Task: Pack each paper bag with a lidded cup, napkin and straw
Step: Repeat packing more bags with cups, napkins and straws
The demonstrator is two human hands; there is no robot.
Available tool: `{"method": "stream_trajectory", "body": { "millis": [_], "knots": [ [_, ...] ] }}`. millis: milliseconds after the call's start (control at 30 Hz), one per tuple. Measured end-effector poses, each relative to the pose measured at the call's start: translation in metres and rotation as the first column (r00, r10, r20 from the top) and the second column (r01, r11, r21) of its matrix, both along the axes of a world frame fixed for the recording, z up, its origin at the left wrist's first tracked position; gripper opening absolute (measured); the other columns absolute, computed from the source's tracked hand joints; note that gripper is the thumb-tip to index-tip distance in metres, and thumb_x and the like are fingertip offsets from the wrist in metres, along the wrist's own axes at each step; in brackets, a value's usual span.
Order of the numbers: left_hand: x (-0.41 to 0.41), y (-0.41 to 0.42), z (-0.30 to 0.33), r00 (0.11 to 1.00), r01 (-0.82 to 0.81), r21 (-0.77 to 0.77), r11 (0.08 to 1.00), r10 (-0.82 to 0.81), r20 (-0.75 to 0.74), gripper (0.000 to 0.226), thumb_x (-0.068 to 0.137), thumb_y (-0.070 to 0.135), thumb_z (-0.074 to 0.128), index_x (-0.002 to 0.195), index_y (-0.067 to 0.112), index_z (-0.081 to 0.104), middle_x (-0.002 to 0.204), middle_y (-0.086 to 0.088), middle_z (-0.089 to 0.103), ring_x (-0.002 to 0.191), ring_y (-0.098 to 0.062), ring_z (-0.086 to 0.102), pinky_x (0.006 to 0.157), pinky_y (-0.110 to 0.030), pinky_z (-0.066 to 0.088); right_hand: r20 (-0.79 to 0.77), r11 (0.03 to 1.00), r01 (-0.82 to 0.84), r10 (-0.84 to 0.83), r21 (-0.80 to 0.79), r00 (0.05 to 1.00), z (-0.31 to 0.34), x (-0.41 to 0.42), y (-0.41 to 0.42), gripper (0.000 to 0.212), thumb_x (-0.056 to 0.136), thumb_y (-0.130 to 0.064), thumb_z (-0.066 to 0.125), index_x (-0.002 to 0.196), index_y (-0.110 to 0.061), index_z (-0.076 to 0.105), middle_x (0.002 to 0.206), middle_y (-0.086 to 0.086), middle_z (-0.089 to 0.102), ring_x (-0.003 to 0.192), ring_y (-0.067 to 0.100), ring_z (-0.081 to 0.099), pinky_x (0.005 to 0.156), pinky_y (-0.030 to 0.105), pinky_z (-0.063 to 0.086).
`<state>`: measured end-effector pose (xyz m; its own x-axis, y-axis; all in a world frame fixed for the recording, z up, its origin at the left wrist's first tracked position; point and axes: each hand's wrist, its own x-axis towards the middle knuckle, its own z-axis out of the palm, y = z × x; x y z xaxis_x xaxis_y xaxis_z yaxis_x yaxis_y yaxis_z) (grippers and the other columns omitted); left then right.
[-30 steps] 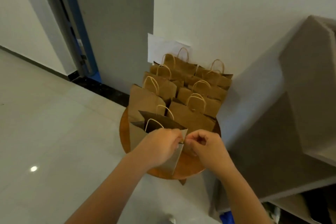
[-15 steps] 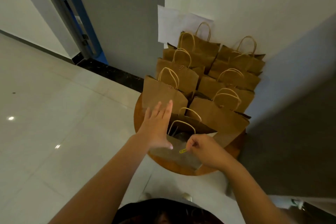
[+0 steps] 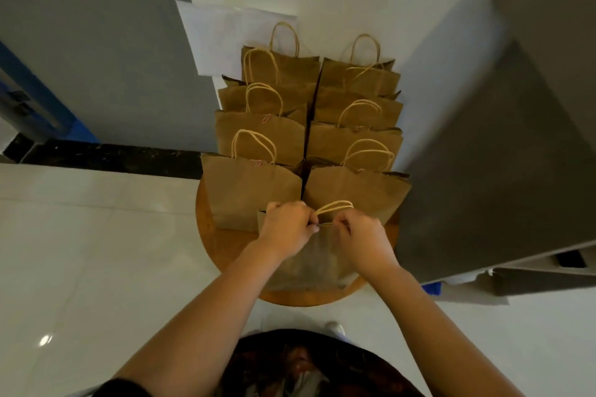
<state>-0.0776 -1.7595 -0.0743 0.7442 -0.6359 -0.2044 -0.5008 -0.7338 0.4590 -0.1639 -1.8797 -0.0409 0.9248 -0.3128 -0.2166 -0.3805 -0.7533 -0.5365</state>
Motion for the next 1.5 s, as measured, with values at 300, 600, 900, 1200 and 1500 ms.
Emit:
{"method": "stream_trajectory", "body": {
  "millis": [300,600,900,1200,1500],
  "knots": [
    [-0.005,0.002,-0.001,0.998,0.047,0.093,0.995,-0.050,0.035,0.025,0.098,0.035,0.044,0.098,0.025,0.067,0.096,0.003,0.068,0.102,-0.016,0.058,0.105,-0.038,0.021,-0.141,0.963,-0.213,0.191,-0.162,0.971,-0.003,0.012,0.002,0.022,0.098,-0.014,0.045,0.111,-0.014,0.063,0.106,0.004,0.064,0.092,0.015,0.062,0.085,0.022,0.050],
    [-0.010,0.004,0.002,1.000,0.002,0.098,0.995,-0.001,-0.003,0.027,0.099,0.036,0.042,0.099,0.025,0.066,0.096,0.003,0.067,0.101,-0.018,0.058,0.104,-0.038,0.023,-0.209,0.970,-0.229,0.209,-0.079,0.955,0.002,0.021,0.000,0.020,0.097,-0.013,0.044,0.097,-0.012,0.064,0.095,0.006,0.062,0.084,0.019,0.060,0.079,0.031,0.052],
    [-0.011,0.004,0.002,1.000,-0.006,0.111,0.994,0.006,0.001,0.028,0.099,0.037,0.041,0.098,0.024,0.066,0.095,0.003,0.067,0.099,-0.017,0.059,0.104,-0.037,0.023,-0.222,0.969,-0.233,0.209,-0.086,0.952,0.001,0.024,0.000,0.020,0.097,-0.012,0.044,0.098,-0.012,0.064,0.093,0.006,0.060,0.083,0.019,0.059,0.073,0.027,0.050],
    [-0.013,0.006,0.004,0.999,-0.007,0.103,0.995,0.003,0.043,0.027,0.099,0.037,0.042,0.095,0.023,0.065,0.094,0.002,0.067,0.098,-0.017,0.059,0.104,-0.035,0.025,-0.195,0.969,-0.218,0.192,-0.119,0.962,-0.010,0.024,0.006,0.024,0.098,-0.017,0.046,0.112,-0.018,0.065,0.109,0.004,0.063,0.092,0.019,0.062,0.078,0.024,0.051],
    [-0.010,0.008,-0.001,0.999,-0.033,0.023,0.999,0.033,0.005,0.027,0.100,0.034,0.040,0.103,0.028,0.066,0.099,0.006,0.067,0.099,-0.013,0.058,0.101,-0.032,0.025,-0.197,0.924,-0.236,0.183,-0.300,0.963,-0.029,-0.008,0.024,0.049,0.101,-0.016,0.038,0.148,-0.021,0.023,0.106,0.004,0.062,0.086,0.018,0.064,0.075,0.025,0.053]
  ]
}}
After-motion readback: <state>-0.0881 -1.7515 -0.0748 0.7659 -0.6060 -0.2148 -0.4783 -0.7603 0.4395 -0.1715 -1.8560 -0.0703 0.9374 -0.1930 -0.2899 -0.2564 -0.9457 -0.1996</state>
